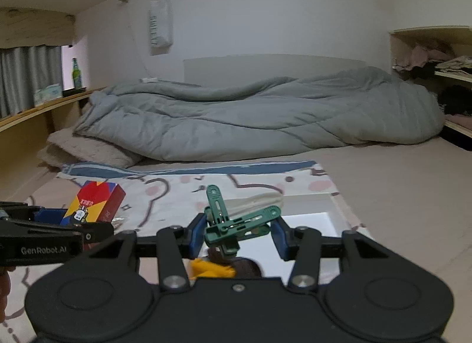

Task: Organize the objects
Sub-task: 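Lower card box into tray with left tool while right tool lowers clothespin beside it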

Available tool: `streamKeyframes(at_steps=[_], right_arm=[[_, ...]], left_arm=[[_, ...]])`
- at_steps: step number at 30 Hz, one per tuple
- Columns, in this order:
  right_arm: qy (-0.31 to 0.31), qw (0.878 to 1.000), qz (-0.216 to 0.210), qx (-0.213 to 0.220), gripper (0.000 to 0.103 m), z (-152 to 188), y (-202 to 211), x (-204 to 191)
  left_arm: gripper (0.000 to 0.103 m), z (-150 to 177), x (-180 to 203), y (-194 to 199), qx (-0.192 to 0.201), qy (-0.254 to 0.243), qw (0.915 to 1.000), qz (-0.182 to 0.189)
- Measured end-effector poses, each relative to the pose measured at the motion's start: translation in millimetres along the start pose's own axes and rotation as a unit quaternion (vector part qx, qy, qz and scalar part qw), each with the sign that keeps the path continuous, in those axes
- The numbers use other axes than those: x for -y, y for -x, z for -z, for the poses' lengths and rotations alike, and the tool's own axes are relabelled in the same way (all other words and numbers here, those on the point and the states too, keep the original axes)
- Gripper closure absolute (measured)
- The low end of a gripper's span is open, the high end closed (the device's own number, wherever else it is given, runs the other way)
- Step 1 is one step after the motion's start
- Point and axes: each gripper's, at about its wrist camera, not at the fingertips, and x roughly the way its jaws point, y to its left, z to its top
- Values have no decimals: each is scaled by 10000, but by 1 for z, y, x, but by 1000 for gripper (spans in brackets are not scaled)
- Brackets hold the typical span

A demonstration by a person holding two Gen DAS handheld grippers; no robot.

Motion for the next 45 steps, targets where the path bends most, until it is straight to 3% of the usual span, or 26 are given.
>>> streamKeyframes(at_steps=[9,17,27,34,39,41,44,45], right_arm=[[-191,9994,192,-193,55,-4,-37,51],[-641,9966,118,-512,55,5,-82,83],[-592,9940,30,-922,55,21,-134,85],[-601,9913,-41,-1168,55,30,-160,85],[-712,9894,-167,-1255,55,35,-169,84],[-732,9887,-266,-1283,53,35,-170,82],[-681,9877,-245,-1388,37,36,-171,79],[-619,9880,-196,-1398,37,36,-170,77]], left_arm=[[43,-26,28,-60,-49,-49,9998,188],[43,-42,37,-133,-428,243,9983,312],[43,-32,41,-214,-975,667,9926,296],[43,-20,41,-238,-1101,578,9922,85],[41,-16,35,-245,-1231,619,9904,129],[29,-15,33,-243,-1271,623,9899,100],[26,-17,32,-237,-1263,517,9905,181],[26,-17,34,-235,-1272,465,9906,173]])
